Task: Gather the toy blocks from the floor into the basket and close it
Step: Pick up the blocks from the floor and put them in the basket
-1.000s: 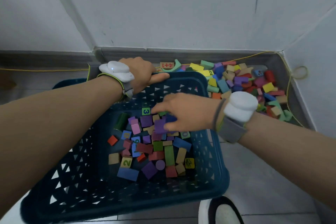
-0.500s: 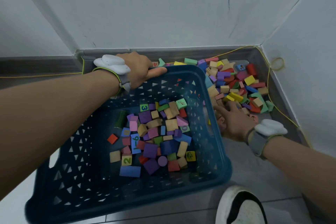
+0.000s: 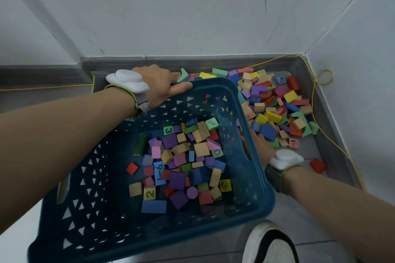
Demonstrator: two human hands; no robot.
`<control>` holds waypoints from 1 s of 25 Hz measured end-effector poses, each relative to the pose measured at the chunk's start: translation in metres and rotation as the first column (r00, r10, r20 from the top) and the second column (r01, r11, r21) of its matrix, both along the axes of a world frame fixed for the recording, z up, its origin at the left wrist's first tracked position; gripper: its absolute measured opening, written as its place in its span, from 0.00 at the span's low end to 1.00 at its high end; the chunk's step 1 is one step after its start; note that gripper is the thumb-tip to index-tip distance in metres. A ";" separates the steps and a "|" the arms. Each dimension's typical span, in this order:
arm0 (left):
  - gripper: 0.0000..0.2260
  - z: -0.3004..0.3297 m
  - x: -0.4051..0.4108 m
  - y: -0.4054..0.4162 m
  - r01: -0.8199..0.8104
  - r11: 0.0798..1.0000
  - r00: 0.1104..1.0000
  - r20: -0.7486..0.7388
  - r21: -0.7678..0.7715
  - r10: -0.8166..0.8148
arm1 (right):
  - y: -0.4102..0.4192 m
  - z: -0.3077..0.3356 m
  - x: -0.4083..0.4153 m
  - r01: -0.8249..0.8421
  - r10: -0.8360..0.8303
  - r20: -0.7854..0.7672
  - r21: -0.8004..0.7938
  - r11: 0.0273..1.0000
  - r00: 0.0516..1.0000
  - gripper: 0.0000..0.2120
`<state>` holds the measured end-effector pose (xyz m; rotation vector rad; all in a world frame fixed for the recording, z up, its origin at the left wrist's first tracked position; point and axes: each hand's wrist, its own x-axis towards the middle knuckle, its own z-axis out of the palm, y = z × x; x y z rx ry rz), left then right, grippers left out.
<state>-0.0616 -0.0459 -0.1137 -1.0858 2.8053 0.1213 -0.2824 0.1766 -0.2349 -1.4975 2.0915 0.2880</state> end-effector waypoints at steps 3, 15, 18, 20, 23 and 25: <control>0.31 -0.001 0.001 0.000 -0.002 1.000 1.000 0.000 -0.005 0.002 | -0.002 -0.006 0.003 0.076 -0.075 0.041 -0.012 0.997 0.996 0.21; 0.22 0.001 -0.004 0.007 0.066 0.996 0.994 -0.080 -0.057 -0.070 | -0.058 0.182 0.033 0.388 0.054 0.668 -0.493 0.778 0.742 0.13; 0.18 0.004 -0.018 0.016 0.092 0.995 0.981 -0.170 -0.022 -0.095 | -0.054 0.181 0.056 -0.153 0.292 0.333 -0.385 0.910 0.897 0.18; 0.19 0.003 -0.022 0.019 0.076 0.997 0.977 -0.201 0.011 -0.072 | -0.052 0.171 0.063 -0.312 0.394 0.187 -0.355 0.881 0.900 0.20; 0.18 -0.001 -0.025 0.022 0.090 0.995 0.970 -0.228 0.033 -0.080 | -0.050 0.170 0.054 -0.137 0.321 0.203 -0.610 0.781 0.925 0.10; 0.18 -0.004 -0.027 0.023 0.110 0.993 0.964 -0.249 0.046 -0.095 | -0.050 0.158 0.034 0.143 0.119 0.284 -0.750 0.646 0.951 0.04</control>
